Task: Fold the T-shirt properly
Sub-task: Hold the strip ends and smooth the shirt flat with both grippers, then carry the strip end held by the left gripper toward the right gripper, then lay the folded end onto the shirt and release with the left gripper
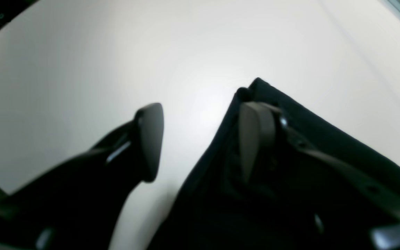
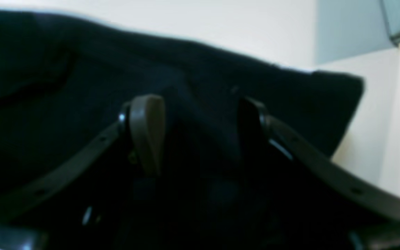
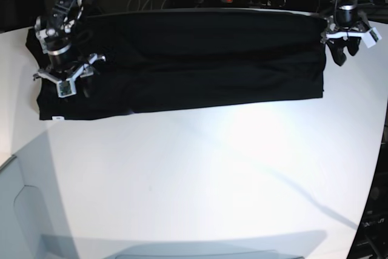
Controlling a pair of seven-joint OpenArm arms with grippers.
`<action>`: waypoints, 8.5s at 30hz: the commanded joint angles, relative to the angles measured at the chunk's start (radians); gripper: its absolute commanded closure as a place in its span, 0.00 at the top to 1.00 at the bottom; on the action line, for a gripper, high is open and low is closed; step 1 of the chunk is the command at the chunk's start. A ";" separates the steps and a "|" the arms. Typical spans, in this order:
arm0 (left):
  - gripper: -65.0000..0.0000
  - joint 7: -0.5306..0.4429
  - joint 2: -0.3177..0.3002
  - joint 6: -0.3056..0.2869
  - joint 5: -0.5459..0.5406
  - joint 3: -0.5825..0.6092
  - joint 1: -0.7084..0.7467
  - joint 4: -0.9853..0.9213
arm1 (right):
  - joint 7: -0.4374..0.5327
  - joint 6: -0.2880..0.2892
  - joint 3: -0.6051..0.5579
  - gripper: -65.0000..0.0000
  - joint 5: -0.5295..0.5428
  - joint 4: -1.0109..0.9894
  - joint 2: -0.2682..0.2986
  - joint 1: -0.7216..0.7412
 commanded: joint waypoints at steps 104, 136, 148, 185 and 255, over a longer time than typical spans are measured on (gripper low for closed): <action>0.63 -0.018 -0.033 -0.006 -0.012 -0.001 -0.050 -0.044 | 0.025 0.010 0.178 0.46 0.144 0.036 -0.039 -0.152; 0.26 0.272 -0.050 -0.182 -0.009 0.074 -0.133 -0.265 | 0.027 0.010 0.172 0.46 0.144 -0.092 -0.031 -0.112; 0.00 0.274 -0.076 -0.182 -0.009 -0.049 -0.189 -0.191 | 0.027 0.010 0.169 0.46 0.144 -0.092 -0.034 -0.108; 0.00 0.139 0.154 0.085 0.421 0.872 -0.104 0.194 | 0.027 0.010 0.135 0.46 0.144 -0.092 -0.082 -0.092; 0.67 -0.044 -0.198 0.220 0.409 1.737 -0.432 -0.056 | 0.030 0.010 0.135 0.46 0.144 -0.085 -0.074 -0.089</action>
